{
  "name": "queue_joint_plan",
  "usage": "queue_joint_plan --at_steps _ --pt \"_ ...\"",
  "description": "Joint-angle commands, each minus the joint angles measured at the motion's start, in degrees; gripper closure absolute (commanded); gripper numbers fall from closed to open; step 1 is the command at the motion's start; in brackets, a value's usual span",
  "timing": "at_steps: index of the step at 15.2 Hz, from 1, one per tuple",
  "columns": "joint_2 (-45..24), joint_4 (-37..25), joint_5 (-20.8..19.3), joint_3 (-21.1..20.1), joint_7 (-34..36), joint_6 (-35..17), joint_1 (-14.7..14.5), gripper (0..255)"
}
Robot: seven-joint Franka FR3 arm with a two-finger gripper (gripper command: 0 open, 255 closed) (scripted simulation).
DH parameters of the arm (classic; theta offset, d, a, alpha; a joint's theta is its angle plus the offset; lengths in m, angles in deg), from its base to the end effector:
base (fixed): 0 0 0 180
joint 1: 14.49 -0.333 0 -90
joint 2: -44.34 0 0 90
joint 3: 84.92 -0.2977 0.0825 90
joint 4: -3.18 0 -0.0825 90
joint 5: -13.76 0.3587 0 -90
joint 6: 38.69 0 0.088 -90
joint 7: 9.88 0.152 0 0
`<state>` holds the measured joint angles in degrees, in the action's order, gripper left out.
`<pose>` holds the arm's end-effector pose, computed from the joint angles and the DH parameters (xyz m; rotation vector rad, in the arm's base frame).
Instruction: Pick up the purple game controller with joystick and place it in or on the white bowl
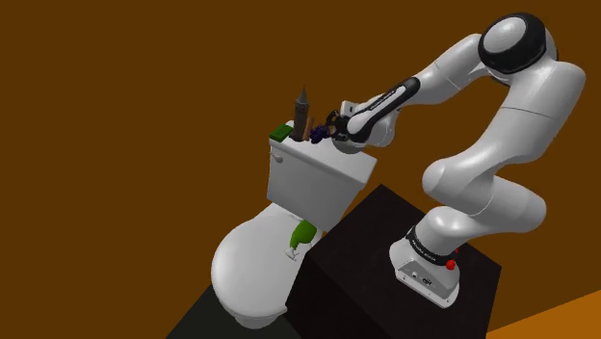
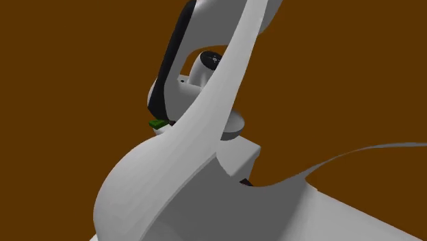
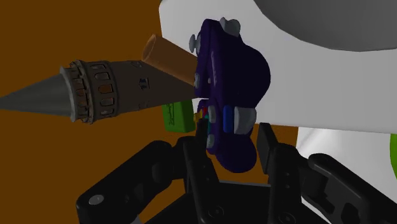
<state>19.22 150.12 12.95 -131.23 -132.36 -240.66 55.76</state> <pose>0.4706 -0.1890 0.2049 1.7832 1.7990 0.6106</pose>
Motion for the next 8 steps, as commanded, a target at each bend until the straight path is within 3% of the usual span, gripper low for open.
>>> queue_joint_plan --at_steps 1,8 --pt "1.8 0.4 -0.7 -2.2 1.3 1.4 2.1 255" --pt "6.7 1.1 -4.5 -12.9 6.5 6.7 13.3 255"
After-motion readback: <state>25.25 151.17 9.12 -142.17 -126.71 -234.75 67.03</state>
